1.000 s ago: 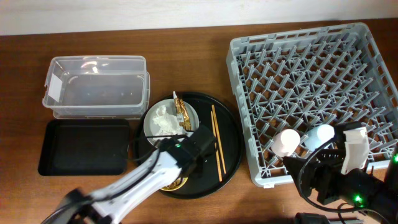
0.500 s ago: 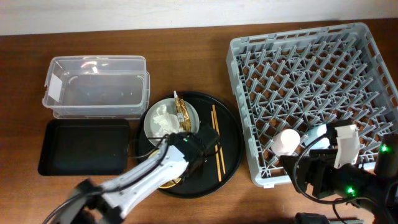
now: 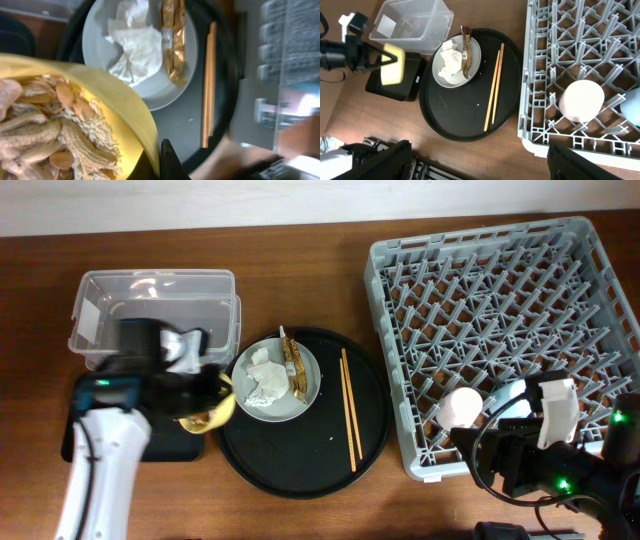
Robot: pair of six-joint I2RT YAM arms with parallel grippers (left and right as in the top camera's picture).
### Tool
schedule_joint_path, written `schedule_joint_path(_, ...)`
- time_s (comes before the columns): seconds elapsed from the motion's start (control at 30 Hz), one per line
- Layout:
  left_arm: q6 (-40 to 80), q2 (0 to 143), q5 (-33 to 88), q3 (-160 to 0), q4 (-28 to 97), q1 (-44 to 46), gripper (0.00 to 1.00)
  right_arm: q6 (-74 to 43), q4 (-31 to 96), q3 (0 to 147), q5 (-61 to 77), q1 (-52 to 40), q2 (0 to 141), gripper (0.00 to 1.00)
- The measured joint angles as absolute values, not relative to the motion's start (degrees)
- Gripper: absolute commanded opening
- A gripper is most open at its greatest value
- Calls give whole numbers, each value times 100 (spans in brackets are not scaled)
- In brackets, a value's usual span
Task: Sort waste into correct bins and load items into the dishwasher rack
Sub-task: 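Grasp the yellow bowl with the left gripper and carry it left, then tip the yellow bowl over the black tray to dump food scraps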
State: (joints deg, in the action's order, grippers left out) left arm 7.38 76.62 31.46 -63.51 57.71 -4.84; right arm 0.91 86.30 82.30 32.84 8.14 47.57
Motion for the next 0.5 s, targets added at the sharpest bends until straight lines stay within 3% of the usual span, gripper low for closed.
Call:
schedule_joint_path(0.23, -1035, 8759, 5817, -6305, 6163, -1994, 0, 91, 8632, 8226, 3284, 814, 4757, 87)
schedule_joint_path(0.5, -1988, 9500, 7509, -6294, 6248, -2869, 0, 91, 8630, 8226, 3284, 814, 4757, 87)
